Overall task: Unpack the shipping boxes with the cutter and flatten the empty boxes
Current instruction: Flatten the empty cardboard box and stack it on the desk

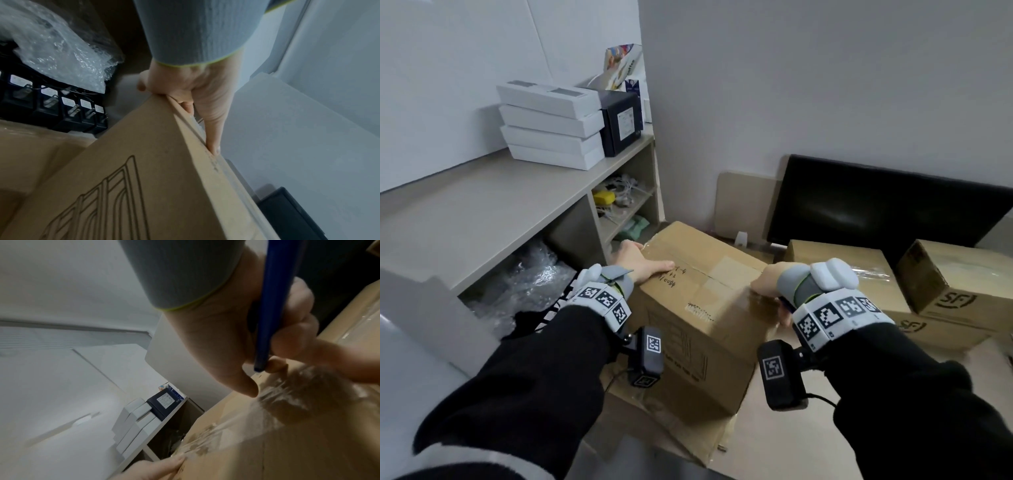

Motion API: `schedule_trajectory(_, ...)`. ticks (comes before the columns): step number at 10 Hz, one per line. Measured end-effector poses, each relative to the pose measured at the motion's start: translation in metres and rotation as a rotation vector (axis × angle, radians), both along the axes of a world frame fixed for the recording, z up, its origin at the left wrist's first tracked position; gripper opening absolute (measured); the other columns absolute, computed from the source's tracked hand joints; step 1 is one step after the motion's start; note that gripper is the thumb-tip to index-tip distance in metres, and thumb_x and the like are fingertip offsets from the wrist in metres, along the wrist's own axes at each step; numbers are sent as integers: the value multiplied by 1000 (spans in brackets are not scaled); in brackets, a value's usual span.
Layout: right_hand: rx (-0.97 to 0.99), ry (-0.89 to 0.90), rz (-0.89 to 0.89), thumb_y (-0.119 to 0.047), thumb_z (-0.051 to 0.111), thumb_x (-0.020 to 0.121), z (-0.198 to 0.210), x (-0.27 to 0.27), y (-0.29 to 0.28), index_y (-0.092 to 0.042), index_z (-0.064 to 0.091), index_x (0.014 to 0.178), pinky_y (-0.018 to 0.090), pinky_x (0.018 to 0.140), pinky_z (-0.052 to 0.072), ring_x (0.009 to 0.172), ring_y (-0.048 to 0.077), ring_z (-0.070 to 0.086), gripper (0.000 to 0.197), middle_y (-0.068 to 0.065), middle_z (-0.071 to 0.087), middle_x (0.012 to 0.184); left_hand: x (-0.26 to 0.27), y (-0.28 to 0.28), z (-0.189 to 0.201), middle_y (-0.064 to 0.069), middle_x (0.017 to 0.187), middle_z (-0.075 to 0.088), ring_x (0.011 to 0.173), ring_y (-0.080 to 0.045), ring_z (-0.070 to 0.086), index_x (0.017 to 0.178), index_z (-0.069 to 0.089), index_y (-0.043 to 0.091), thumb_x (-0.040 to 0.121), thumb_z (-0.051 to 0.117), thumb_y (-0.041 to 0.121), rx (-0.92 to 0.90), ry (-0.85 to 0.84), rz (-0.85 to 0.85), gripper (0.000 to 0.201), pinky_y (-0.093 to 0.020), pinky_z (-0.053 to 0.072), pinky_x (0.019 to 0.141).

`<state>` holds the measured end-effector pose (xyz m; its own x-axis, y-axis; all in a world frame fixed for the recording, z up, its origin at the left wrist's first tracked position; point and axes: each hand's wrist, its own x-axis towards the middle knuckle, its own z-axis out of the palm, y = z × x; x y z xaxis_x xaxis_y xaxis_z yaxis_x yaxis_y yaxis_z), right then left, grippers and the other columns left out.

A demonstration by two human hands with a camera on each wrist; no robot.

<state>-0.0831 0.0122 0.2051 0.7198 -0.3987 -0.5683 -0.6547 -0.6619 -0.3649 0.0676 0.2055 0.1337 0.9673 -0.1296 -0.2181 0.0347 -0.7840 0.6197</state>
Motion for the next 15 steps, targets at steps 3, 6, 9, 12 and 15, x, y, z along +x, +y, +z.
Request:
schedule_trajectory(3, -405, -132, -31, -30, 32, 97, 6, 38, -39, -8, 59, 87, 28, 72, 42, 90, 29, 60, 36, 7, 57, 91, 12, -14, -4, -9, 115, 60, 104, -29, 59, 121, 49, 3, 57, 84, 58, -12, 147, 59, 92, -36, 46, 88)
schedule_trajectory(6, -165, -450, 339, -32, 32, 99, -10, 82, 5, -12, 47, 99, 41, 79, 53, 79, 31, 62, 25, 12, 66, 95, 12, -19, -2, -10, 126, 53, 113, -31, 53, 132, 39, 7, 64, 77, 63, 14, 140, 22, 96, -36, 43, 84)
schedule_trajectory(9, -204, -340, 556, -23, 32, 103, -33, 140, 48, -5, 54, 107, 28, 72, 36, 87, 26, 50, 28, 14, 60, 112, -2, -16, -14, -1, 91, 60, 82, -22, 57, 101, 47, 21, 63, 80, 58, -131, 29, 98, 62, -31, 41, 63)
schedule_trajectory(12, -369, -393, 668, -19, 36, 100, -52, 166, 55, -4, 61, 101, 32, 79, 47, 95, 30, 59, 28, 15, 62, 109, 0, -16, -14, -1, 94, 61, 84, -23, 57, 101, 46, 23, 61, 80, 59, -102, 30, 72, 64, -31, 40, 61)
schedule_trajectory(15, -452, -353, 709, -17, 35, 99, -58, 174, 60, -6, 59, 110, 30, 73, 43, 93, 30, 58, 29, 14, 61, 110, 2, -15, -11, -3, 96, 59, 88, -26, 57, 100, 43, 20, 66, 79, 53, -98, 40, 39, 60, -31, 39, 67)
